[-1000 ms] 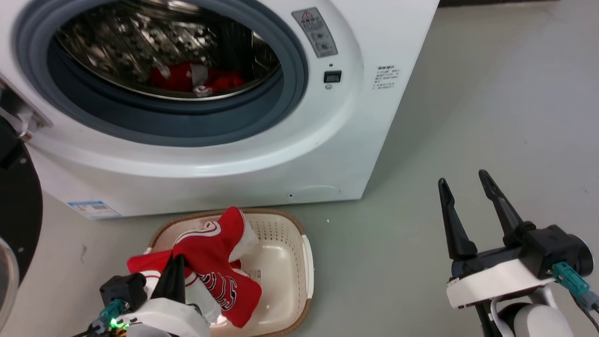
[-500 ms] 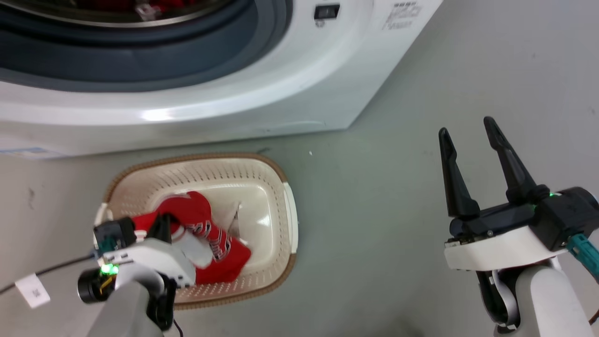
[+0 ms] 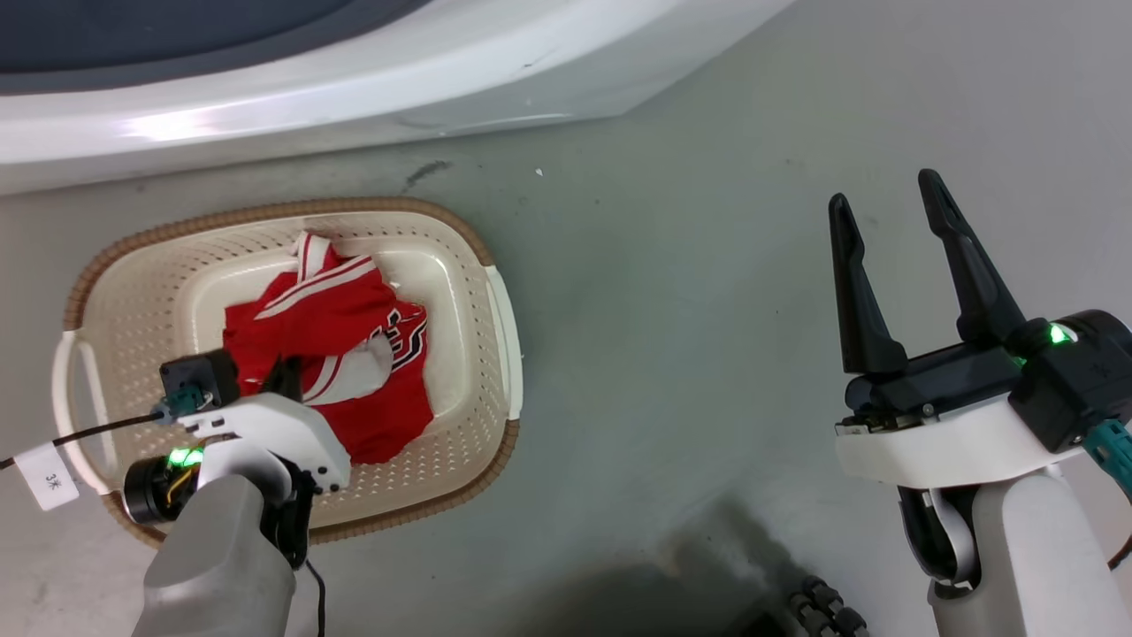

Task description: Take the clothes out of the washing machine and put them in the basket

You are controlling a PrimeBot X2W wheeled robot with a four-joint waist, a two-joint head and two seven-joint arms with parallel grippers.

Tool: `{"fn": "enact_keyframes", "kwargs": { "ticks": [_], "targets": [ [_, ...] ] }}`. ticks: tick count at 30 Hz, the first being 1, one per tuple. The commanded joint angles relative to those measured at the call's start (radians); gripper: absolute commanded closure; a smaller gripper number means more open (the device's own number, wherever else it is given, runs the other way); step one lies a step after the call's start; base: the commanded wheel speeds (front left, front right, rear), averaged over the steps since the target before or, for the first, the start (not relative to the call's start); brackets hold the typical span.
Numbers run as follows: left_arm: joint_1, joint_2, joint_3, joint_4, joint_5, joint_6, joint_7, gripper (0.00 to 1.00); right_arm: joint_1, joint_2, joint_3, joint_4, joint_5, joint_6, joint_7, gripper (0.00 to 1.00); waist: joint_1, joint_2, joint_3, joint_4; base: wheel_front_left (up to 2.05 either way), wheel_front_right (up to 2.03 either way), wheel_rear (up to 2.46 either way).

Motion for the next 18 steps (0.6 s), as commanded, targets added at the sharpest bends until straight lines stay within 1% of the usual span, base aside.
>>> {"fn": "enact_keyframes", "kwargs": {
  "ticks": [1,6,7,8,9,10,14,18],
  "targets": [
    [-0.020,0.004,0.003,0.036,0.009,-0.007,-0.002,1.00,-0.026,0.002,0.004,-0.001,0.006,-0.001,-0.009,0.00,-0.0002,0.0000,0.029,-0.018,0.00,0.00,0.00],
    [-0.028,0.004,0.004,0.082,0.021,-0.007,-0.002,1.00,-0.028,0.002,0.001,0.003,0.006,-0.001,-0.016,0.00,-0.0002,0.0000,0.046,-0.019,0.00,0.00,0.00],
    [-0.032,0.004,0.006,0.090,0.020,-0.005,-0.002,0.96,-0.031,0.002,0.000,0.005,0.006,-0.001,-0.017,0.00,-0.0002,0.0000,0.049,-0.019,0.00,0.00,0.00],
    [-0.036,0.001,0.009,0.097,0.020,-0.006,-0.002,0.76,-0.034,0.002,-0.001,0.007,0.005,-0.001,-0.017,0.00,-0.0002,0.0000,0.050,-0.017,0.00,0.00,0.00],
    [-0.042,-0.001,0.011,0.100,0.021,-0.007,-0.002,0.33,-0.036,0.002,-0.002,0.010,0.004,-0.001,-0.018,0.00,-0.0002,0.0000,0.050,-0.015,0.00,0.00,0.00],
    [-0.043,-0.002,0.012,0.105,0.024,-0.008,-0.002,0.00,-0.037,0.002,-0.001,0.014,0.003,-0.001,-0.019,0.00,-0.0002,0.0000,0.046,-0.013,0.00,0.00,0.00],
    [-0.016,-0.013,0.018,0.113,0.029,-0.011,-0.002,0.00,-0.036,0.002,0.002,0.033,-0.003,-0.001,-0.021,0.00,-0.0002,0.0000,-0.002,0.001,0.00,0.00,0.00],
    [0.023,-0.024,0.023,0.094,0.038,-0.019,-0.002,0.00,-0.020,0.002,0.008,0.059,-0.007,-0.001,-0.024,0.00,-0.0002,0.0000,-0.093,0.019,0.00,0.00,0.00]
  ]
}}
